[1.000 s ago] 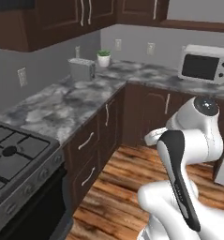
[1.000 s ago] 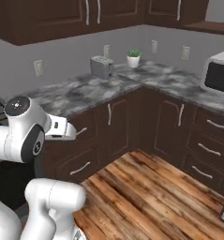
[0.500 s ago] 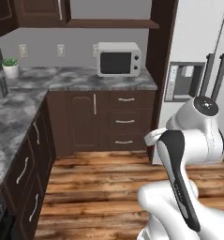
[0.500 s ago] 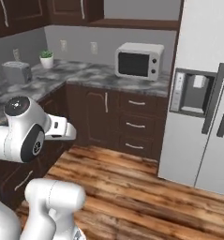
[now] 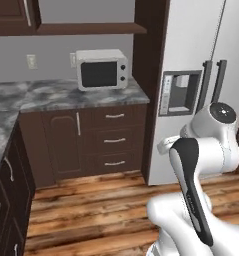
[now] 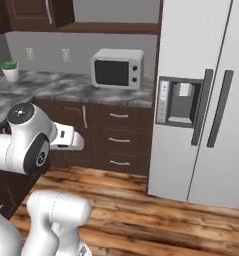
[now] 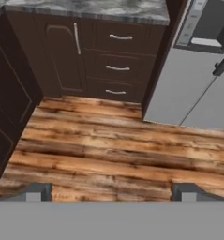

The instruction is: Retrieve the steak from the fridge and place it on the saucepan with marinade on the stove.

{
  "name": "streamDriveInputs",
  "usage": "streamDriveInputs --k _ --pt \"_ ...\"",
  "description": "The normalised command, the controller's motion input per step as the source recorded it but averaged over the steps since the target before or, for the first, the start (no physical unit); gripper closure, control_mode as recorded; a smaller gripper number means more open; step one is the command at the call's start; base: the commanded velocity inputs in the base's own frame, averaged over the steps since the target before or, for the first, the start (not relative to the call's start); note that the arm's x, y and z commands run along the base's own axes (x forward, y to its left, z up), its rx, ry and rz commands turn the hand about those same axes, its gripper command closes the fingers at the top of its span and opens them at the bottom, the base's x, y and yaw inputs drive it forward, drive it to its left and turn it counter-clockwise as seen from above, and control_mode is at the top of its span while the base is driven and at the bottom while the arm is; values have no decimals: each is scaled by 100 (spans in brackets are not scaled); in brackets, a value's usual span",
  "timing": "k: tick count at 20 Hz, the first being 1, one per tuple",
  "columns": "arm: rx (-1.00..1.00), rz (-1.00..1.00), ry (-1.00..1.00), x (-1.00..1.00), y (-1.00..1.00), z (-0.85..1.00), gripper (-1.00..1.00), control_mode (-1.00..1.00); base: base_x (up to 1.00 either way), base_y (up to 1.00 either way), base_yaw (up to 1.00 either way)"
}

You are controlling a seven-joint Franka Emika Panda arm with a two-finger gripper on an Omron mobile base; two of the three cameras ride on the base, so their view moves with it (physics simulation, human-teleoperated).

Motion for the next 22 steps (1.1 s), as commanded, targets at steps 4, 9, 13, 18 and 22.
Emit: streamDriveInputs --k 4,9,13,18,22 --pt "0 0 0 0 0 0 -100 100 58 -2 -11" --pt "0 0 0 0 0 0 -100 100 41 -24 -8" --pt "0 0 0 0 0 0 -100 100 29 -50 -13" --pt "0 0 0 0 0 0 -100 100 27 -65 -13" --pt "0 0 0 0 0 0 -100 100 30 -65 -14"
